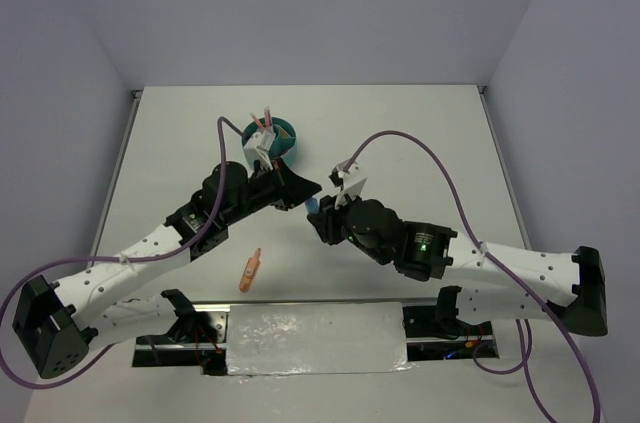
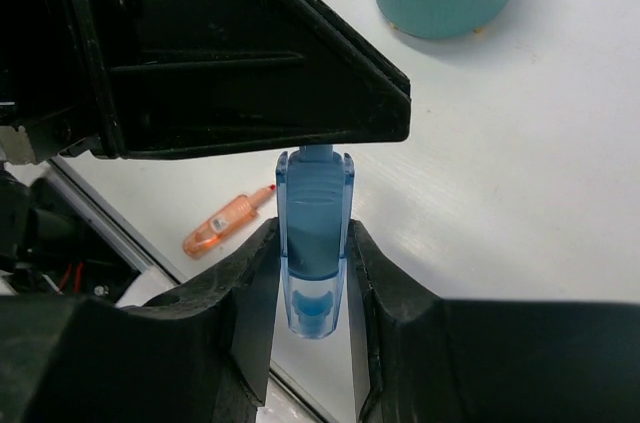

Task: Sort the stationery into containers
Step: Close the pen cap on the pen.

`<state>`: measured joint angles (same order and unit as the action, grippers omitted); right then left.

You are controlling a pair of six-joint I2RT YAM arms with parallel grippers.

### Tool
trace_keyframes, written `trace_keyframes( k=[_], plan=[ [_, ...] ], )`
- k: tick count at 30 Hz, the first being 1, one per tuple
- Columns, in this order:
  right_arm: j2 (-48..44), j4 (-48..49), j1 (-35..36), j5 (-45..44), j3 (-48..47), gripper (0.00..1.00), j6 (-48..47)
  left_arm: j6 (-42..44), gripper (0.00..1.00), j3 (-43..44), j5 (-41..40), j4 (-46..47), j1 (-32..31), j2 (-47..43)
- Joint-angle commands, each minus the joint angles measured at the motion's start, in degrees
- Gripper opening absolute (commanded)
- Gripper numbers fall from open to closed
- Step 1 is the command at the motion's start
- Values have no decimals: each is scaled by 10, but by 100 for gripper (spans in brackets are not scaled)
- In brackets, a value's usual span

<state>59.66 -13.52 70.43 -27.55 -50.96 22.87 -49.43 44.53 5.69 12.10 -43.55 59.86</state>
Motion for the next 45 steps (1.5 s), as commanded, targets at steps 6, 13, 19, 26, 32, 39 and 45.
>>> trace_keyframes(
  k=[6, 13, 19, 26, 32, 39, 45],
  plan=[
    [-30, 60, 2, 67, 109, 7, 45, -9, 0, 78, -53, -10, 55, -37],
    [-72, 61, 4, 58, 117, 51, 51, -21, 0, 62, -54, 14, 65, -56],
    [-132, 65, 1, 50, 108, 100, 113, -32, 0, -19, -22, 108, 65, -77],
    [-159, 163, -40, 151, 131, 100, 214, -85, 0, -134, 45, 278, 63, -93],
    [-132, 232, -114, 238, 155, 81, 293, -128, 0, -171, 67, 371, 55, -79],
    [-120, 270, -118, 259, 178, 72, 308, -117, 0, -170, 49, 372, 34, -73],
    [-102, 328, -131, 290, 186, 67, 297, -132, 0, -176, 57, 403, 23, -51]
  ],
)
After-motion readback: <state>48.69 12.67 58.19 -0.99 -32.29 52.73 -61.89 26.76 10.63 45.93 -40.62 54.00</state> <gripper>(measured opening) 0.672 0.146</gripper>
